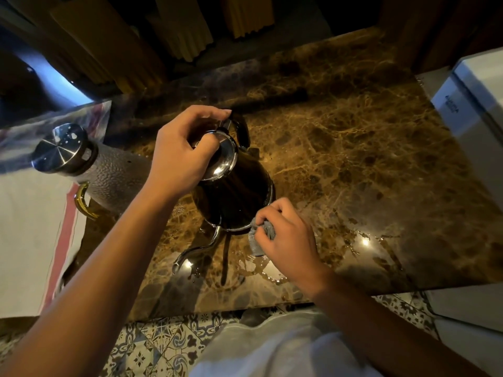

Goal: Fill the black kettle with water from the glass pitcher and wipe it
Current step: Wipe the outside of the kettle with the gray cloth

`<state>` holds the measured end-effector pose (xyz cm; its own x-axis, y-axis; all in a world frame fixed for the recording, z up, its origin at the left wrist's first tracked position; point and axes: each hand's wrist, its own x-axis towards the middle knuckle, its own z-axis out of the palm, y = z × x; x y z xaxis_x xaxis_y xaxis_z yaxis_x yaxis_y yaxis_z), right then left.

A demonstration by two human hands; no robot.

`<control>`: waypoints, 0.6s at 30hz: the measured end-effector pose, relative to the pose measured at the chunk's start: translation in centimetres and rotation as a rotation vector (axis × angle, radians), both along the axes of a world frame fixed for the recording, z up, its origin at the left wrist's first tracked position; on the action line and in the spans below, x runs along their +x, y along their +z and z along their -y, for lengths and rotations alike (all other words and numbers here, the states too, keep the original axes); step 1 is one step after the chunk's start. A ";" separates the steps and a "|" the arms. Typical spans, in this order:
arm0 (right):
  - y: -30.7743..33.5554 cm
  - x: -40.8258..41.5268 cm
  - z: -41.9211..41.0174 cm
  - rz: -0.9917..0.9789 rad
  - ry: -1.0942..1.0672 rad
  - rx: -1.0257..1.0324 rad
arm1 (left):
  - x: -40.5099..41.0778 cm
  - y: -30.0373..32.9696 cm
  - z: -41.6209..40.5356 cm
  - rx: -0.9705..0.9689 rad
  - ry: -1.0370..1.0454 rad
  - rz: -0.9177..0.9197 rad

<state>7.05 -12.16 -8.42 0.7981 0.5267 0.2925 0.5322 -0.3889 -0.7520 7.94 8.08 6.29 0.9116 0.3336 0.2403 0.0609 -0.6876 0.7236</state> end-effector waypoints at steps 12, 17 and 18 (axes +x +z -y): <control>1.8 -0.8 -0.5 -0.002 0.014 0.120 | 0.1 -0.1 0.0 -0.002 -0.001 0.019; -0.1 -1.4 -0.1 -0.079 -0.014 -0.009 | 0.1 0.0 0.0 -0.011 -0.002 0.008; 0.0 -1.1 0.1 -0.097 -0.043 -0.030 | 0.1 0.0 0.0 -0.012 0.000 0.006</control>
